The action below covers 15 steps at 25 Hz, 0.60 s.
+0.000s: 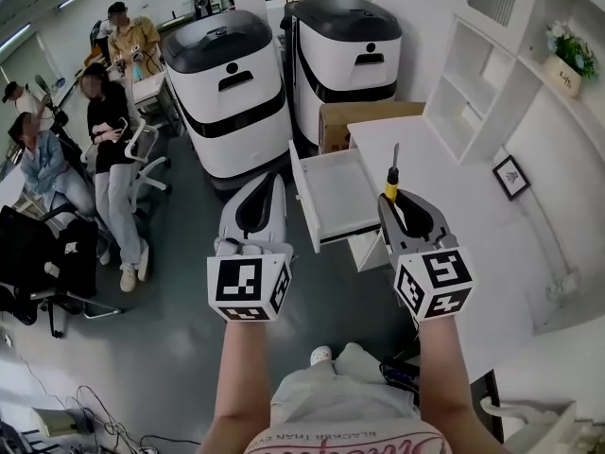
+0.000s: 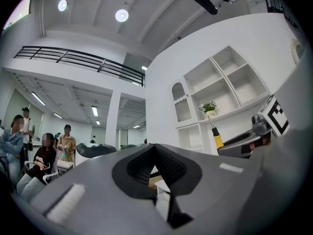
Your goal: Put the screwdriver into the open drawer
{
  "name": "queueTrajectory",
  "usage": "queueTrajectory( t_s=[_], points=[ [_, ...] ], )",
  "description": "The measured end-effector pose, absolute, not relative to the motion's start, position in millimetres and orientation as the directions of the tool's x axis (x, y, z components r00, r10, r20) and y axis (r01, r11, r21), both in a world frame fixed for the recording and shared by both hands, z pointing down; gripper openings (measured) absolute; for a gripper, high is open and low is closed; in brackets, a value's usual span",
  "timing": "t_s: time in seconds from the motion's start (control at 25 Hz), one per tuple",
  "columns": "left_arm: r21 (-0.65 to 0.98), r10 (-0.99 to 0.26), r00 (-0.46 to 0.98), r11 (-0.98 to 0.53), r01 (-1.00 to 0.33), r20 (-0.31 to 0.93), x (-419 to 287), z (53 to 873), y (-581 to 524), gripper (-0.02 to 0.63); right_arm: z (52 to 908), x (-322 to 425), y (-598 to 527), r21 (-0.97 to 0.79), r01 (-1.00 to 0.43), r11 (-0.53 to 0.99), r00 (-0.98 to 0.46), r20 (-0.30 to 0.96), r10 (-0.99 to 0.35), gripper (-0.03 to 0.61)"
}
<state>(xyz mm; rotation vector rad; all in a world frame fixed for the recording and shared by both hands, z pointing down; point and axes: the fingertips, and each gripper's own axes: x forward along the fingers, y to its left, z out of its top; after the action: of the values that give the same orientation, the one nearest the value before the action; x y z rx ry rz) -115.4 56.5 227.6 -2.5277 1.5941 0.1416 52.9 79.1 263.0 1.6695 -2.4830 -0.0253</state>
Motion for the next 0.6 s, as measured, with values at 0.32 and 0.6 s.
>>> queueTrajectory(
  t_s=[0.32, 0.6],
  points=[
    [-0.065, -0.895, 0.424, -0.419, -0.905, -0.137, -115, 242, 18, 0.009, 275, 56, 37, 0.089, -0.919, 0.383, -0.371, 0.133, -0.919, 0.077],
    [-0.065, -0.906, 0.401, -0.396, -0.916, -0.133, -112, 246, -25, 0.009, 282, 65, -9, 0.085, -0.913, 0.400, -0.386, 0.142, -0.912, 0.077]
  ],
)
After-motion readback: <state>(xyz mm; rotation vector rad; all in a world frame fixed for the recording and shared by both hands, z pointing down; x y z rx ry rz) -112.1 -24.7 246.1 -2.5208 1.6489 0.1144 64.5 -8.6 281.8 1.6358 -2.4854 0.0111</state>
